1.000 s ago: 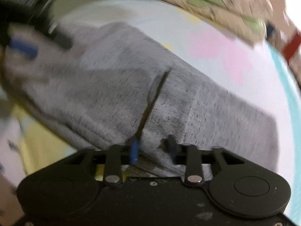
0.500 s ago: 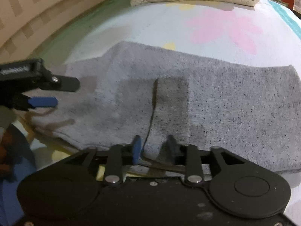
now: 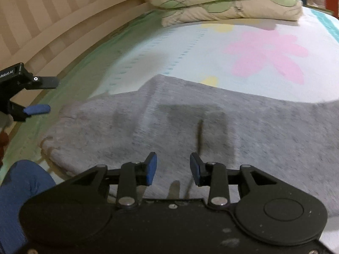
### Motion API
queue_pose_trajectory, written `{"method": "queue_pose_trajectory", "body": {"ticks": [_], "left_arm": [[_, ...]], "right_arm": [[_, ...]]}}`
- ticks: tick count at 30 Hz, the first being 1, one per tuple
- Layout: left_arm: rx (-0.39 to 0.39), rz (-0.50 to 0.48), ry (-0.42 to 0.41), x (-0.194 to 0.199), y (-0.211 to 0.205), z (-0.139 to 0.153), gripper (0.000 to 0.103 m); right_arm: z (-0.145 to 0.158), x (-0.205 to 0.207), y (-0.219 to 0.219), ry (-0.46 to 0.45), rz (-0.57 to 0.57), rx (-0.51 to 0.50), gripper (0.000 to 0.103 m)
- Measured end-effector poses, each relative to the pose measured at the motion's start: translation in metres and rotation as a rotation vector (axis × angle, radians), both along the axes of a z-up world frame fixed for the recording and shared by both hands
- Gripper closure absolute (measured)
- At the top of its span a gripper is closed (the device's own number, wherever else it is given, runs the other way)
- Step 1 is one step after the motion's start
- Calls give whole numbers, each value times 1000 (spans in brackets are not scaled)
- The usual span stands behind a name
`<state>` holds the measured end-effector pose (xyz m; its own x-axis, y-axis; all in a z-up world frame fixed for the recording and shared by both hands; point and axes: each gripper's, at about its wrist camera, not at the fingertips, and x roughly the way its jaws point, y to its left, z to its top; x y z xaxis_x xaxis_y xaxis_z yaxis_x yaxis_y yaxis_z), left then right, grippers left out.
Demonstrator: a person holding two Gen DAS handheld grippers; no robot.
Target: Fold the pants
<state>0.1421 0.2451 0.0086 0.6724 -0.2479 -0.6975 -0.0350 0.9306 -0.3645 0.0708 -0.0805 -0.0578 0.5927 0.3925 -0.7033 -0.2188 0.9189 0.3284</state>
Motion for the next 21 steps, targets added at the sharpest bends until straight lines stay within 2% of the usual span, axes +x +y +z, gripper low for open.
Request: {"method": "queue_pose_trajectory", "body": {"ticks": [7,11,15,19,21], "left_arm": [[18,78,48,-2,60,-7,5],[4,67,110,-3,78,-23,5],[-19,33,170,-13,85,-42,5],[-51,17,214,-24,88,-56,4],[-77,15,223,-30,91,-61,4]], "right_arm": [[1,30,28,2,73,28,70],[4,52,45,-19,106,21,73],[6,79,60,-26,121,-1,96],[0,108,70,-13,93,-28,96],[-8,120,70,33,57,-28,96]]}}
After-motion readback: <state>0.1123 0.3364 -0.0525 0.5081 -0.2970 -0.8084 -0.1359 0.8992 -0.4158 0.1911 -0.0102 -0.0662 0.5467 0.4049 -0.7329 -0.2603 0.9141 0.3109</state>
